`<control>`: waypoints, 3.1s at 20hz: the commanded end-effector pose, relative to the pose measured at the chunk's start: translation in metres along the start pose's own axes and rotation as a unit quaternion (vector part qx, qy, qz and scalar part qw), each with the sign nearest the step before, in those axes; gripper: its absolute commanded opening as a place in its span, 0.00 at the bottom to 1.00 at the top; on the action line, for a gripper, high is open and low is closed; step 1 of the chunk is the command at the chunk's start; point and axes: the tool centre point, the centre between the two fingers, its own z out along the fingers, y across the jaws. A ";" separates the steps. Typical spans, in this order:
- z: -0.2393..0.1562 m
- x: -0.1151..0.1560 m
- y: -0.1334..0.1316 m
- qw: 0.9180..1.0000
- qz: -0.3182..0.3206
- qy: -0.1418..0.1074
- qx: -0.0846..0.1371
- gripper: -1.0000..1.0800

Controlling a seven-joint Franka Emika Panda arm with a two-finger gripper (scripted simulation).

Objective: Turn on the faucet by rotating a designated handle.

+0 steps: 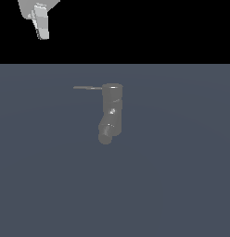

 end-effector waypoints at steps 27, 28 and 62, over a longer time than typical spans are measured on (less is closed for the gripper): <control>0.114 0.095 -0.111 0.958 0.285 0.008 -0.015 0.00; 0.118 0.100 -0.114 0.955 0.296 0.008 -0.016 0.00; 0.152 0.128 -0.116 0.922 0.386 0.009 -0.021 0.00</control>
